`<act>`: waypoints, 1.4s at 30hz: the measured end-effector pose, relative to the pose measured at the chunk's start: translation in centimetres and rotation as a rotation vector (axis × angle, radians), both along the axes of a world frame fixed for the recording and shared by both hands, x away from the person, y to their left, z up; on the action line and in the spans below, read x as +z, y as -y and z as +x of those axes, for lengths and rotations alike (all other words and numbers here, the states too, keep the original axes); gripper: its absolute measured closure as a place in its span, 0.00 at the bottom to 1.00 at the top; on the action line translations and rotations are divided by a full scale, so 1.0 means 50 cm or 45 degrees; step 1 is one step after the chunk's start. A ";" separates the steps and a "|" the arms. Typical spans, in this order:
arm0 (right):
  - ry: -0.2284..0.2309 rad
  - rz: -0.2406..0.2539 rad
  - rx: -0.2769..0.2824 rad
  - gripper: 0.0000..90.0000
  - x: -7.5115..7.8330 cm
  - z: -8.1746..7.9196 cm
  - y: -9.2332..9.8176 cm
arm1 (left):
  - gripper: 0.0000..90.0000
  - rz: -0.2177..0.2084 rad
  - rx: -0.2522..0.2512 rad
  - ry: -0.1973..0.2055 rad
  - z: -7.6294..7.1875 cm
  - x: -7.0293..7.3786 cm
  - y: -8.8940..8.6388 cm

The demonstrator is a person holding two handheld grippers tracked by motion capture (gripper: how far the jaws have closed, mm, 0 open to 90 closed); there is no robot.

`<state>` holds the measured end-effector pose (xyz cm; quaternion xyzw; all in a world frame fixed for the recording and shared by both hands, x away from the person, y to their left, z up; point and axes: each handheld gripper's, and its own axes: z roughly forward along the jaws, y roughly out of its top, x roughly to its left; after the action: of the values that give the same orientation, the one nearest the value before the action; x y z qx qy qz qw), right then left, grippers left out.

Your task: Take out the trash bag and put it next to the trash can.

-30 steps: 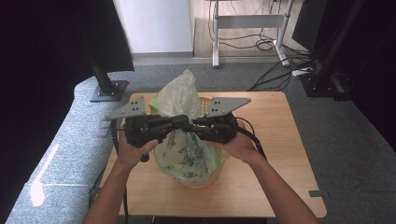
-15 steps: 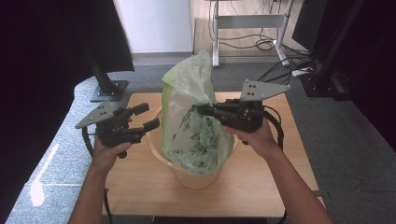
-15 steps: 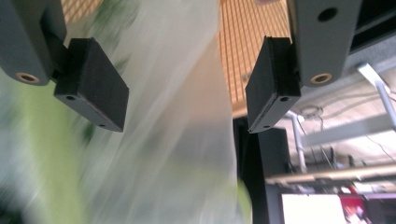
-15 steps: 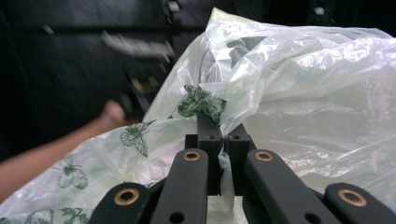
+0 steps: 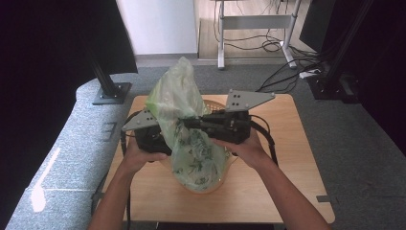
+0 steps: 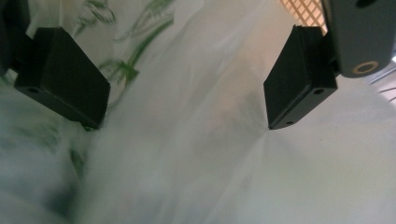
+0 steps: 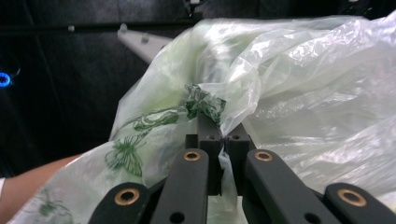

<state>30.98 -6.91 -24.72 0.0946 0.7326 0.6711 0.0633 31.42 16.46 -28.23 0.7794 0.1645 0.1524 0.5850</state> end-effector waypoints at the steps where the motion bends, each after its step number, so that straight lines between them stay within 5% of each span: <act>1: -0.001 -0.009 0.006 0.99 -0.001 -0.002 -0.005 | 0.19 0.004 -0.010 -0.003 -0.001 0.002 0.004; 5: -0.011 -0.016 0.016 0.99 -0.005 -0.009 -0.015 | 0.40 -0.006 -0.018 -0.013 -0.008 0.003 0.006; 7: -0.015 -0.016 0.011 0.99 -0.006 -0.007 -0.014 | 0.58 -0.012 -0.042 -0.036 -0.009 0.005 0.006; 8: -0.017 -0.017 0.001 0.99 -0.007 -0.006 -0.011 | 0.77 -0.014 -0.051 -0.055 -0.009 0.006 0.005; 12: -0.005 -0.008 -0.022 0.92 -0.009 -0.007 -0.006 | 0.98 -0.014 -0.076 -0.080 -0.007 0.008 0.002; 14: 0.021 0.018 -0.021 0.70 -0.009 -0.012 0.005 | 0.99 -0.034 -0.104 -0.088 -0.002 0.010 -0.008; 16: 0.033 0.030 -0.037 0.65 -0.008 -0.014 0.012 | 0.99 -0.043 -0.112 -0.098 -0.001 0.011 -0.012; 17: 0.039 0.082 -0.057 0.55 -0.007 -0.017 0.030 | 0.99 -0.049 -0.106 -0.103 -0.001 0.011 -0.017; 21: 0.009 0.159 -0.130 0.47 -0.008 -0.012 0.079 | 0.99 -0.082 -0.103 -0.121 0.004 0.011 -0.035; 29: -0.027 0.175 -0.185 0.41 -0.028 0.007 0.164 | 0.99 -0.133 -0.084 -0.136 0.004 0.019 -0.069; 34: -0.073 0.081 -0.154 0.33 -0.065 0.032 0.183 | 0.99 -0.133 -0.095 -0.142 0.002 0.031 -0.069; 35: -0.077 0.015 -0.126 0.29 -0.079 0.040 0.175 | 0.99 -0.129 -0.102 -0.143 0.002 0.033 -0.066; 42: 0.034 -0.143 -0.042 0.17 -0.099 0.044 0.113 | 0.98 -0.088 -0.178 -0.173 0.002 0.041 -0.034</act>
<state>33.19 -12.57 -29.68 0.0940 0.7666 0.6289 0.0893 31.52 18.17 -26.18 0.7768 0.1541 0.0521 0.6084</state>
